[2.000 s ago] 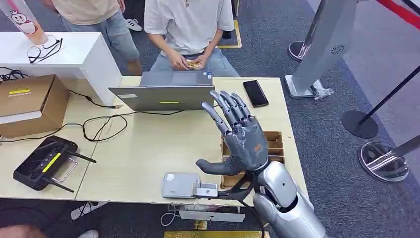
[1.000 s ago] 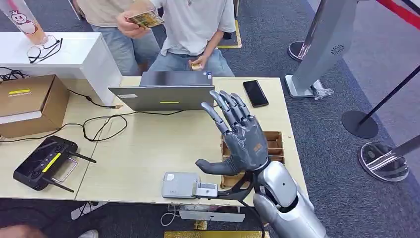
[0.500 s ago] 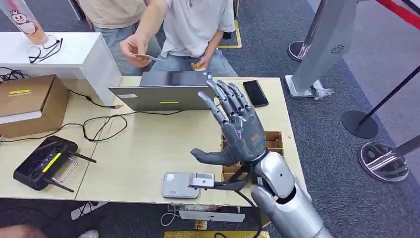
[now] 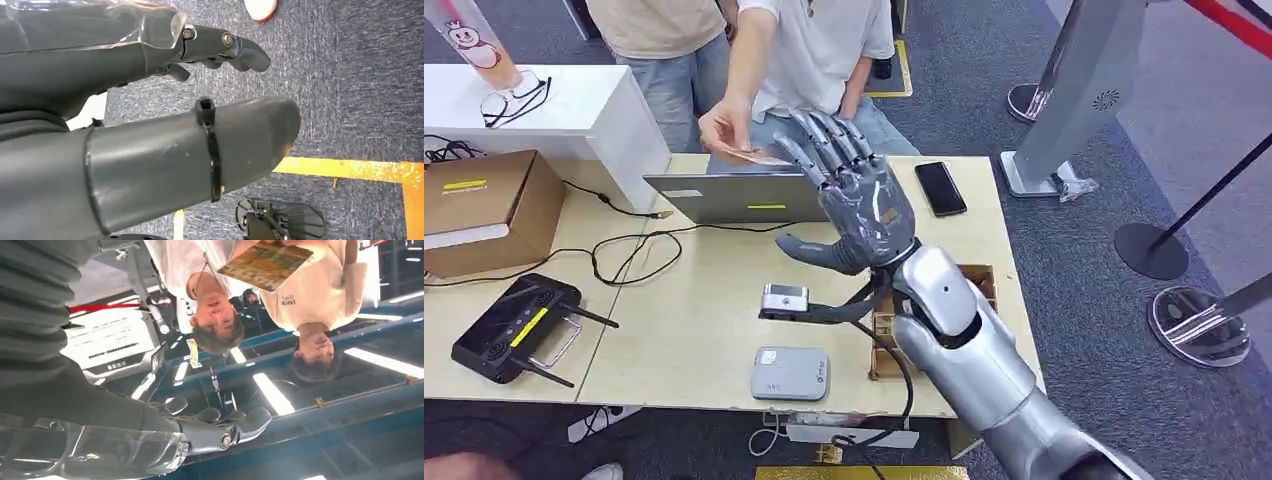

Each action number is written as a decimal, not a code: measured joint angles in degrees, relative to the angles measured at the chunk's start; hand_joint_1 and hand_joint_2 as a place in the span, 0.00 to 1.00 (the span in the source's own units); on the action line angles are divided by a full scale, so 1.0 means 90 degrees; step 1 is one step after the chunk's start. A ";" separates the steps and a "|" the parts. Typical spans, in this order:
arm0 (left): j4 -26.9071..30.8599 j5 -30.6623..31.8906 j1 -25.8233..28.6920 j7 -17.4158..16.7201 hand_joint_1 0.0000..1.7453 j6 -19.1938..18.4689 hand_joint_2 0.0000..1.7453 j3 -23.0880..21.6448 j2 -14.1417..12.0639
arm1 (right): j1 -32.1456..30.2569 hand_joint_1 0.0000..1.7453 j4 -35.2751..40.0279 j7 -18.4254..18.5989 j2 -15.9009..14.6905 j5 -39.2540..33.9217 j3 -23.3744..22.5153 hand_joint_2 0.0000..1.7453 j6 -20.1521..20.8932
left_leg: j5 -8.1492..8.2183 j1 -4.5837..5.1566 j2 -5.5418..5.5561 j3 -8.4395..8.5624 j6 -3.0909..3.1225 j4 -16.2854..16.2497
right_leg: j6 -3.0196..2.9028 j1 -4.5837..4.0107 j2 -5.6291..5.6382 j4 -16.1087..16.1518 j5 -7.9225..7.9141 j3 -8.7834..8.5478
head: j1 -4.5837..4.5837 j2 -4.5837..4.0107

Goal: Pass the card to the sensor for recognition and then transmit it.

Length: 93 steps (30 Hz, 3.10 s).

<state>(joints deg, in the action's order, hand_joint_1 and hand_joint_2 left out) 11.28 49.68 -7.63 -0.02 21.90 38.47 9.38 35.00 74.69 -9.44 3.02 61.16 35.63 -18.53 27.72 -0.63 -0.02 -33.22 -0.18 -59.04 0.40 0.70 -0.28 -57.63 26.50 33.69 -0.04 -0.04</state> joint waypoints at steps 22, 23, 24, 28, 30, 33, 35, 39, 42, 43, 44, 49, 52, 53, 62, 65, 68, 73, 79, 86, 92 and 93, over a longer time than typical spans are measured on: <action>0.0000 0.0049 -0.0084 -0.0053 0.00 0.0031 0.00 -0.0109 0.0012 | 0.0529 0.00 -0.0957 0.0061 0.0235 -0.0109 0.0274 1.00 -0.0027 | 0.0000 0.0000 0.0000 -0.0001 0.0000 0.0000 | 0.0000 0.0000 0.0000 0.0000 0.0000 0.0000 | 0.0000 0.0000; 0.0000 0.0049 -0.0083 -0.0046 0.00 0.0071 0.00 -0.0109 0.0017 | 0.0551 0.00 -0.0998 0.0061 0.0235 -0.0112 0.0287 1.00 -0.0027 | 0.0000 0.0000 0.0000 -0.0001 0.0000 0.0000 | 0.0000 0.0000 0.0000 0.0000 0.0000 0.0000 | 0.0000 0.0000; 0.0000 0.0049 -0.0083 -0.0032 0.00 0.0107 0.00 -0.0109 0.0022 | 0.0569 0.00 -0.1037 0.0061 0.0235 -0.0117 0.0296 1.00 -0.0027 | 0.0000 0.0000 0.0000 0.0000 0.0000 0.0000 | 0.0000 0.0000 0.0000 0.0000 0.0000 0.0000 | 0.0000 0.0000; 0.0000 0.0027 -0.0076 0.0000 0.00 0.0185 0.00 -0.0109 0.0066 | 0.0641 0.00 -0.1159 0.0056 0.0238 -0.0165 0.0352 1.00 -0.0027 | 0.0000 0.0000 0.0000 -0.0001 0.0000 0.0000 | 0.0000 0.0000 0.0000 0.0000 0.0000 0.0000 | 0.0002 0.0000; 0.0000 0.0017 -0.0079 -0.0041 0.00 0.0170 0.00 -0.0109 0.0070 | 0.0681 0.00 -0.1222 0.0053 0.0257 -0.0219 0.0384 1.00 -0.0024 | 0.0000 0.0000 0.0000 0.0000 0.0000 0.0000 | 0.0000 0.0000 0.0000 0.0000 0.0000 0.0000 | 0.0000 0.0000; 0.0000 -0.0002 -0.0079 -0.0046 0.00 0.0189 0.00 -0.0107 0.0070 | 0.0725 0.00 -0.1310 0.0044 0.0289 -0.0233 0.0430 1.00 -0.0027 | 0.0000 0.0000 0.0000 0.0000 0.0000 0.0000 | 0.0000 0.0000 0.0000 0.0000 0.0000 0.0001 | 0.0000 0.0000; 0.0000 -0.0002 -0.0073 -0.0039 0.00 0.0206 0.00 -0.0107 0.0080 | 0.0732 0.00 -0.1346 0.0039 0.0294 -0.0255 0.0451 1.00 -0.0036 | 0.0000 0.0000 0.0001 0.0000 0.0000 0.0000 | 0.0000 0.0000 -0.0001 0.0000 0.0000 0.0000 | 0.0000 0.0000; 0.0000 -0.0002 -0.0074 -0.0036 0.00 0.0216 0.00 -0.0107 0.0100 | 0.0733 0.00 -0.1414 0.0039 0.0296 -0.0318 0.0471 1.00 -0.0053 | 0.0000 0.0000 0.0000 0.0000 0.0000 0.0000 | 0.0000 0.0000 0.0000 0.0000 0.0000 0.0000 | 0.0000 0.0000; 0.0000 -0.0002 -0.0073 -0.0036 0.00 0.0226 0.00 -0.0109 0.0109 | 0.0735 0.00 -0.1448 0.0039 0.0299 -0.0309 0.0488 1.00 -0.0058 | 0.0000 0.0000 0.0000 0.0000 0.0000 0.0000 | 0.0000 0.0000 0.0000 0.0000 0.0000 0.0000 | 0.0000 0.0000; 0.0000 -0.0002 -0.0073 -0.0036 0.00 0.0226 0.00 -0.0109 0.0109 | 0.0735 0.00 -0.1453 0.0039 0.0299 -0.0309 0.0490 1.00 -0.0061 | 0.0000 0.0001 0.0000 0.0000 0.0000 0.0000 | 0.0000 0.0000 0.0000 0.0000 0.0000 0.0000 | 0.0000 0.0000; 0.0000 -0.0002 -0.0073 -0.0036 0.00 0.0226 0.00 -0.0109 0.0109 | 0.0735 0.00 -0.1458 0.0039 0.0301 -0.0309 0.0493 1.00 -0.0063 | 0.0000 0.0001 0.0000 0.0000 0.0000 0.0000 | 0.0000 0.0000 0.0000 0.0000 0.0000 0.0000 | 0.0000 0.0000; 0.0000 -0.0002 -0.0073 -0.0036 0.00 0.0226 0.00 -0.0107 0.0112 | 0.0736 0.00 -0.1487 0.0039 0.0303 -0.0309 0.0512 1.00 -0.0075 | 0.0000 0.0000 0.0000 0.0000 0.0000 0.0000 | 0.0000 0.0000 0.0000 0.0000 0.0000 0.0000 | 0.0000 0.0000; 0.0000 -0.0002 -0.0073 -0.0036 0.00 0.0226 0.00 -0.0107 0.0112 | 0.0737 0.00 -0.1499 0.0039 0.0303 -0.0309 0.0524 1.00 -0.0078 | 0.0000 0.0000 0.0000 0.0000 0.0000 0.0000 | 0.0000 0.0000 0.0000 0.0000 0.0000 0.0001 | 0.0000 0.0000; 0.0000 -0.0002 -0.0073 -0.0036 0.00 0.0228 0.00 -0.0109 0.0112 | 0.0739 0.11 -0.1504 0.0039 0.0303 -0.0309 0.0527 1.00 -0.0078 | 0.0000 0.0000 0.0000 0.0000 0.0000 0.0000 | 0.0000 0.0000 0.0000 0.0000 0.0000 0.0001 | 0.0000 0.0000; 0.0000 0.0002 -0.0078 -0.0049 0.00 0.0255 0.00 -0.0109 0.0117 | 0.0737 1.00 -0.1506 0.0063 0.0303 -0.0299 0.0583 1.00 -0.0068 | 0.0000 0.0000 0.0000 0.0000 0.0000 0.0000 | 0.0000 0.0000 0.0000 0.0000 0.0000 0.0001 | 0.0000 0.0000; 0.0000 0.0002 -0.0078 -0.0068 0.00 0.0253 0.00 -0.0109 0.0119 | 0.0734 1.00 -0.1472 0.0092 0.0303 -0.0294 0.0593 1.00 -0.0015 | 0.0000 0.0000 0.0000 0.0001 0.0000 0.0000 | 0.0000 0.0000 0.0000 0.0000 0.0000 0.0001 | 0.0000 0.0000; 0.0000 0.0012 -0.0098 -0.0194 0.00 0.0168 0.00 -0.0109 0.0107 | 0.0732 1.00 -0.1441 0.0131 0.0303 -0.0282 0.0595 1.00 0.0014 | 0.0000 0.0000 0.0000 0.0001 0.0000 0.0000 | 0.0000 0.0000 0.0000 0.0000 0.0000 0.0001 | 0.0000 0.0000; 0.0000 0.0041 -0.0145 -0.0253 0.00 0.0121 0.00 -0.0112 0.0102 | 0.0733 1.00 -0.1385 0.0172 0.0303 -0.0207 0.0595 1.00 0.0073 | 0.0000 0.0000 0.0000 0.0001 0.0000 0.0000 | 0.0000 0.0000 0.0000 0.0000 0.0000 0.0001 | 0.0000 0.0000; 0.0000 0.0041 -0.0150 -0.0253 0.00 0.0119 0.00 -0.0114 0.0102 | 0.0732 1.00 -0.1360 0.0175 0.0303 -0.0214 0.0595 1.00 0.0126 | 0.0000 0.0001 0.0000 0.0001 0.0000 0.0000 | 0.0000 0.0000 0.0000 0.0000 0.0000 0.0001 | 0.0000 0.0000; 0.0000 0.0041 -0.0153 -0.0252 0.00 0.0100 0.00 -0.0126 0.0097 | 0.0732 1.00 -0.1348 0.0185 0.0303 -0.0207 0.0595 1.00 0.0134 | 0.0000 0.0001 0.0000 0.0001 0.0000 0.0000 | 0.0000 0.0000 0.0000 0.0001 0.0000 0.0001 | 0.0000 0.0000; 0.0000 0.0041 -0.0153 -0.0245 0.00 0.0092 0.00 -0.0138 0.0097 | 0.0711 1.00 -0.1246 0.0219 0.0291 -0.0211 0.0595 1.00 0.0121 | 0.0000 0.0000 -0.0001 0.0001 0.0000 0.0000 | 0.0000 0.0000 0.0001 0.0000 0.0000 0.0003 | 0.0000 0.0000; 0.0000 0.0041 -0.0153 -0.0245 0.00 0.0095 0.00 -0.0138 0.0097 | 0.0699 1.00 -0.1222 0.0219 0.0286 -0.0219 0.0593 1.00 0.0119 | 0.0000 0.0000 -0.0001 0.0001 0.0000 0.0000 | 0.0000 0.0000 0.0001 0.0000 0.0000 0.0003 | 0.0000 0.0000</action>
<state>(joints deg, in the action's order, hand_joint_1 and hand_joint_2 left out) 11.28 50.05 -9.01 -2.23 22.75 37.22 10.25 41.29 63.69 -7.48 5.60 59.19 40.96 -17.46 27.72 -0.63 -0.03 -33.21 -0.18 -59.04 0.40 0.70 -0.27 -57.62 26.50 33.72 -0.04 -0.04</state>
